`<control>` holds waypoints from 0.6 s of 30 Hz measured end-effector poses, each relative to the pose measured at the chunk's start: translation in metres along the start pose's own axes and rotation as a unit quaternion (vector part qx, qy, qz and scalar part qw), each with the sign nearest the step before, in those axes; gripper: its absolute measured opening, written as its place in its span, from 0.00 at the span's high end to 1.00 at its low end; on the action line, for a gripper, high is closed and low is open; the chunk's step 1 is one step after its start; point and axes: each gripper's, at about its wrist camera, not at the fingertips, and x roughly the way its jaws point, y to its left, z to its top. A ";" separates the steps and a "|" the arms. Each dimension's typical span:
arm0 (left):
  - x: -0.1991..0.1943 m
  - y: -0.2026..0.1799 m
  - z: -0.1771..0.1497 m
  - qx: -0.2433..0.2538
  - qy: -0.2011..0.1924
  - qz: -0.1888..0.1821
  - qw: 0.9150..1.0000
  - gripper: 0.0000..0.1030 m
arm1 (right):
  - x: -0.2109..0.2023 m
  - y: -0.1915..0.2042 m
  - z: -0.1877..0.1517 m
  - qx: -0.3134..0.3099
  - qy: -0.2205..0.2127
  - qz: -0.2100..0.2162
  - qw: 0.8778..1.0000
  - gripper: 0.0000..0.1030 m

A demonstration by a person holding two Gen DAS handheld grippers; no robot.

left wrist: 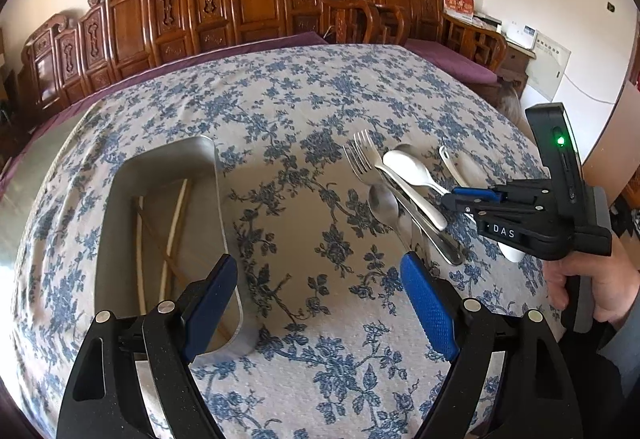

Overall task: Organize utensils
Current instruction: 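Grasp the long white plastic spoon by its handle with the right gripper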

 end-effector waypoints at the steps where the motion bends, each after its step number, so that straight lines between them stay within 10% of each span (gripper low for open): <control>1: 0.001 -0.002 0.000 0.000 0.001 0.000 1.000 0.22 | -0.001 0.001 0.000 -0.001 -0.002 0.002 1.000 0.87; 18: 0.029 -0.054 -0.003 0.033 0.045 0.002 0.998 0.23 | -0.033 -0.020 0.008 0.051 -0.070 0.018 0.996 0.96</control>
